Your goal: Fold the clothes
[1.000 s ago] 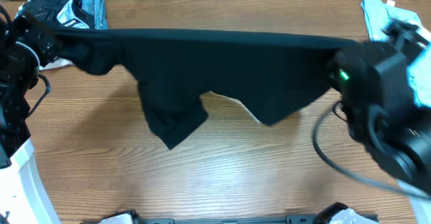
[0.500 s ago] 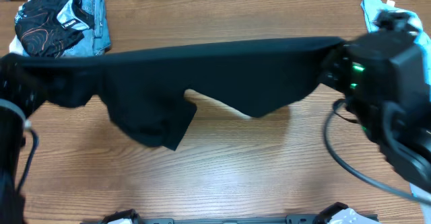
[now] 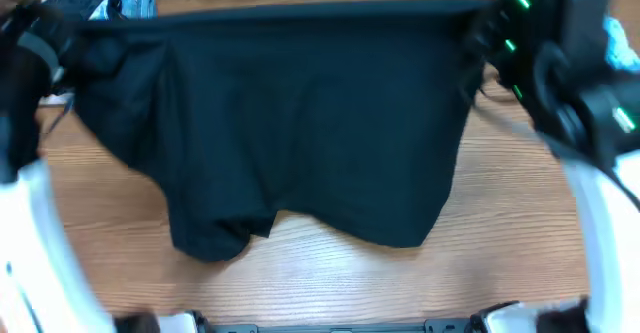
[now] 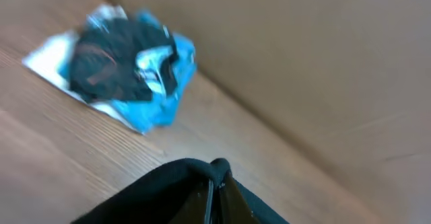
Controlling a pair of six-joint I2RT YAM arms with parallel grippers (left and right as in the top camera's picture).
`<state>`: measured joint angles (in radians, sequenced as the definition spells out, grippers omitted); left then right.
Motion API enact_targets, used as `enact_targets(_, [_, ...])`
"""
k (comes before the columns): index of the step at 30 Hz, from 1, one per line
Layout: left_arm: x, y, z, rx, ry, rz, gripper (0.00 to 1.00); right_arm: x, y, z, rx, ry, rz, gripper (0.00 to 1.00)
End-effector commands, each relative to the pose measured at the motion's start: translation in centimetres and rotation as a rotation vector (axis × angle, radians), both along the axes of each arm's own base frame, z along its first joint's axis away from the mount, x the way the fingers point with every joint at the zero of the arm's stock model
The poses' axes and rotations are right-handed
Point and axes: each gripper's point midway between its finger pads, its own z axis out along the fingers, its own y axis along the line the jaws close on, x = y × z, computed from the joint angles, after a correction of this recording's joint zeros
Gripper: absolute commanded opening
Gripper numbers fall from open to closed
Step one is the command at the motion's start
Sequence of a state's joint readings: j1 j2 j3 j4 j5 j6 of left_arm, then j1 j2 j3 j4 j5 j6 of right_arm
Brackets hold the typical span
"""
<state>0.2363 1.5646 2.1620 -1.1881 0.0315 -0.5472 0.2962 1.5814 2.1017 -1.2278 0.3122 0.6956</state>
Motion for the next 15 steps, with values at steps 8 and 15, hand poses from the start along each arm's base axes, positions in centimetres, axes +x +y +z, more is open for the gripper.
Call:
enact_targets(8, [18.2, -2.6, -16.0, 0.116, 0.15, -0.163, 0.42, 14.7, -4.8, -12.7, -0.161, 0.119, -0.08, 0.49])
enact_targets(15, [17.1, -6.2, -17.4, 0.142, 0.231, -0.26, 1.0, 12.8, -5.7, -13.2, -0.232, 0.204, -0.045, 1.0])
